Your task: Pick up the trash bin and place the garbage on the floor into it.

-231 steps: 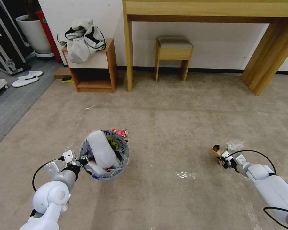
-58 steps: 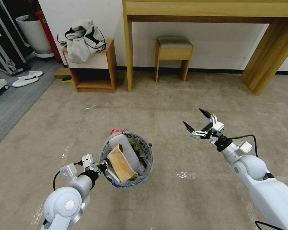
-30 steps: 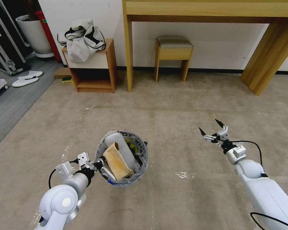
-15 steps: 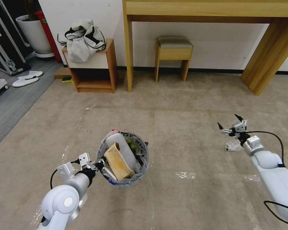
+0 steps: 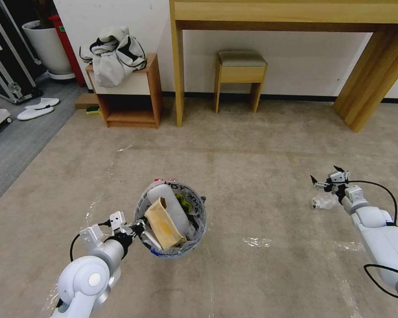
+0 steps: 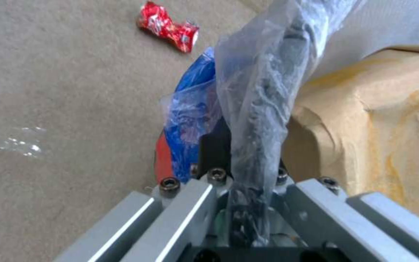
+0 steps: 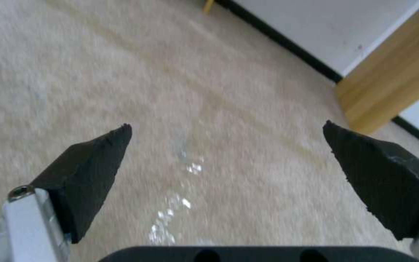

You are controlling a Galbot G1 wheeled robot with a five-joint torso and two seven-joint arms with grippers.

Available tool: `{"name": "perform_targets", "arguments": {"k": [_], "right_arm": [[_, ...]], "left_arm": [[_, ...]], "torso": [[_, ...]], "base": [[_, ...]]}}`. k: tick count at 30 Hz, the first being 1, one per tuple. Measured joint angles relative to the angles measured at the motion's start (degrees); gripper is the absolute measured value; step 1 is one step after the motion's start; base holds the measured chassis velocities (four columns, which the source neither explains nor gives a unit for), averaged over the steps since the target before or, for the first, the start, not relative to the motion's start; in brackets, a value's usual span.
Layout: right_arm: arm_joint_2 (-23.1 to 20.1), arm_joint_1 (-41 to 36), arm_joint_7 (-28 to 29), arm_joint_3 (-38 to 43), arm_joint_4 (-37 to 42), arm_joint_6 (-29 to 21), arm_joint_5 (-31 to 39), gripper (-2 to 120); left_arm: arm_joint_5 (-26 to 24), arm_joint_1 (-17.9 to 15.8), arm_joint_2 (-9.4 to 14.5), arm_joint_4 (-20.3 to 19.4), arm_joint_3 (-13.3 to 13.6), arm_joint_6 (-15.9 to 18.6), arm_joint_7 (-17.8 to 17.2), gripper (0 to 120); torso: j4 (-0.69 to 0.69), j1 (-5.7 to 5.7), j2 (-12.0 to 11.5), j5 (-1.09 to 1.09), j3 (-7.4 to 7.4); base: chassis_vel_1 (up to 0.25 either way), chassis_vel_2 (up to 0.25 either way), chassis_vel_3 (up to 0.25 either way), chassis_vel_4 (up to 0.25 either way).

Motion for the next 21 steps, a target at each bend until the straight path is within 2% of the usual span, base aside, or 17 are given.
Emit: {"name": "perform_targets", "arguments": {"k": [2, 3, 4, 6, 7, 10, 12, 14, 21], "right_arm": [[-0.44, -0.02, -0.08, 0.04, -0.31, -1.15, 0.27, 100], [-0.74, -0.33, 0.39, -0.52, -0.01, -4.24, 5.0, 100], [-0.74, -0.33, 0.39, -0.52, -0.01, -4.24, 5.0, 100], [-0.86, -0.95, 0.61, -1.26, 0.07, -8.07, 11.74, 100], [-0.86, -0.95, 0.61, -1.26, 0.07, -8.07, 11.74, 100], [-0.73, -1.58, 2.04, -1.47, -0.75, -13.43, 18.3, 100], [-0.65, -1.51, 2.54, -1.54, -0.78, -14.58, 19.29, 100], [-0.24, -0.67, 4.68, -1.88, -1.0, -18.41, 21.2, 100], [0.5, 0.92, 7.81, -2.55, -1.2, -22.44, 22.09, 100]], "left_arm": [[0.18, -0.39, 0.15, 0.73, 0.78, -0.08, 0.18, 0], [0.36, -0.53, 0.25, 1.16, 1.44, -0.09, 0.27, 0], [0.36, -0.53, 0.25, 1.16, 1.44, -0.09, 0.27, 0], [0.45, -0.84, 0.52, 1.61, 2.16, -0.11, 0.34, 0], [0.45, -0.84, 0.52, 1.61, 2.16, -0.11, 0.34, 0], [0.25, -1.82, 1.05, 2.28, 2.82, -0.13, 0.9, 0], [0.12, -2.0, 1.24, 2.42, 2.84, -0.13, 1.04, 0], [-0.14, -2.52, 1.58, 2.79, 2.85, -0.15, 1.3, 0], [-0.62, -3.89, 1.6, 3.5, 3.18, -0.15, 1.4, 0]], "torso": [[0.0, 0.0, 0.0, -0.01, 0.0], [0.0, 0.0, 0.0, -0.01, 0.0], [0.0, 0.0, 0.0, -0.01, 0.0], [0.04, 0.0, 0.0, 0.0, 0.0], [0.04, 0.0, 0.0, 0.0, 0.0], [-0.01, 0.0, 0.0, 0.0, 0.0], [-0.02, 0.0, 0.0, 0.0, 0.0], [0.01, 0.0, 0.0, 0.0, 0.0], [0.02, 0.0, 0.0, 0.0, 0.0]], "base": [[0.0, 0.0, 0.0, 0.0], [0.0, 0.0, 0.0, 0.0], [0.0, 0.0, 0.0, 0.0], [0.0, 0.0, 0.0, 0.0], [0.0, 0.0, 0.0, 0.0], [0.0, 0.0, 0.0, 0.0], [0.0, 0.0, 0.0, 0.0], [0.0, 0.0, 0.0, 0.0], [0.0, 0.0, 0.0, 0.0]]}}
